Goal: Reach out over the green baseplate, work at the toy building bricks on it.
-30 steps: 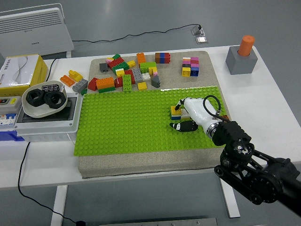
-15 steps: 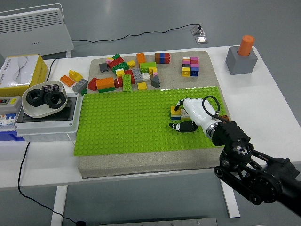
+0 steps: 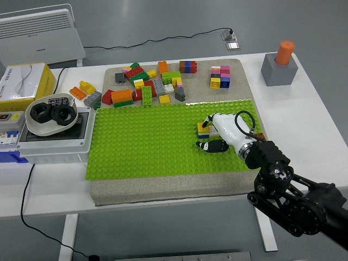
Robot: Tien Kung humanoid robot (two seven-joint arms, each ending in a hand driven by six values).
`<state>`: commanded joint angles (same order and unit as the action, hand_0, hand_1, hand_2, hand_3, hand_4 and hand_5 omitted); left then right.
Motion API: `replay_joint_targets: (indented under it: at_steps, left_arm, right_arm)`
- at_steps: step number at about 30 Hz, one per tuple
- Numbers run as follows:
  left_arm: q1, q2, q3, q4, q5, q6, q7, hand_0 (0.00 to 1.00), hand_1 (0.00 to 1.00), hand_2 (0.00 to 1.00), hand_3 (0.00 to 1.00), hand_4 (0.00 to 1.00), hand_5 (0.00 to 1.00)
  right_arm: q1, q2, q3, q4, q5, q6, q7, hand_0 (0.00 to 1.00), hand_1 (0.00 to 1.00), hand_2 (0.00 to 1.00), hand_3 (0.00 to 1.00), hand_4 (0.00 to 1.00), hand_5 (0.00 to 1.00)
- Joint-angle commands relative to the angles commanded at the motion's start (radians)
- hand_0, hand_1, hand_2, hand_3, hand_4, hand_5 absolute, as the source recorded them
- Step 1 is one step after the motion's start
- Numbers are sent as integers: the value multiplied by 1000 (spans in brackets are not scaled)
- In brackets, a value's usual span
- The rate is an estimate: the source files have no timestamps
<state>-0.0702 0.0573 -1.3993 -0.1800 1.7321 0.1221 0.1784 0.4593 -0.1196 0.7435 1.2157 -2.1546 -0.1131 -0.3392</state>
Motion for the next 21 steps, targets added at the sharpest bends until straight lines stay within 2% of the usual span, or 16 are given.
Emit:
replay_joint_targets:
  at_steps: [12, 17, 21]
  left_arm:
    - [2, -1, 4, 0, -2, 0, 3, 691, 507, 402, 555, 362, 293]
    - [2, -1, 6, 0, -4, 0, 4, 691, 507, 402, 555, 363, 295]
    - [2, -1, 8, 0, -2, -2, 5, 691, 508, 403, 555, 364, 295]
  right_arm:
    - [-3, 1, 3, -1, 26, -50, 33, 778, 733, 801, 633, 803, 487]
    - [-4, 1, 3, -3, 54, -95, 63, 762, 725, 794, 636, 798, 486]
    - [-20, -6, 17, 6, 109, -158, 108, 750, 719, 785, 637, 787, 479]
